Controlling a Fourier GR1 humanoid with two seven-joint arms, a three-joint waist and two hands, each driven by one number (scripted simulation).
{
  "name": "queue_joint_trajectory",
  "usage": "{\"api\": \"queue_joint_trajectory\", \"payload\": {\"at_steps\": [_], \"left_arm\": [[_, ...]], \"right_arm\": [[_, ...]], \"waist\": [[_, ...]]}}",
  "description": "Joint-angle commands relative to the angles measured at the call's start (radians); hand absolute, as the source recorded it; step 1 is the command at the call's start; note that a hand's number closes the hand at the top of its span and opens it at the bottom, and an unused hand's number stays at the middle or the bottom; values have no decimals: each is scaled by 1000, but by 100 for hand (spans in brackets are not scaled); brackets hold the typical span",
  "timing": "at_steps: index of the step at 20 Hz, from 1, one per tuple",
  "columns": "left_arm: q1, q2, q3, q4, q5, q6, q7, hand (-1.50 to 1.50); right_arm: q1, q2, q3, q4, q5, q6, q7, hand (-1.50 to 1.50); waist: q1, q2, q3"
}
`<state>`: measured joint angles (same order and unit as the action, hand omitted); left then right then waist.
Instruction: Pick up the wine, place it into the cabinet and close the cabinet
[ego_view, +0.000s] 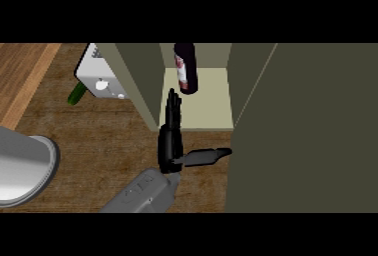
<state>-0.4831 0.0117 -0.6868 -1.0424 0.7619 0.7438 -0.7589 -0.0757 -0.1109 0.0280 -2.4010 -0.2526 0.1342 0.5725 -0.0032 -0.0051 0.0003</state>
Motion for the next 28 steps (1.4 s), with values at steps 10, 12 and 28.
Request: {"api": "queue_joint_trajectory", "payload": {"at_steps": [10, 12, 28], "left_arm": [[339, 81, -129, -455, -182, 170, 58, -150], [271, 70, -120, -501, -226, 257, 144, -150], [606, 382, -194, -917, -258, 60, 131, -150]], "right_arm": [[97, -2, 11, -164, -25, 7, 40, -150], [85, -2, -9, -102, -34, 34, -24, -150], [81, -23, 61, -114, -104, 107, 87, 150]], "waist": [[1, 1, 0], [0, 2, 0], [3, 2, -1]]}}
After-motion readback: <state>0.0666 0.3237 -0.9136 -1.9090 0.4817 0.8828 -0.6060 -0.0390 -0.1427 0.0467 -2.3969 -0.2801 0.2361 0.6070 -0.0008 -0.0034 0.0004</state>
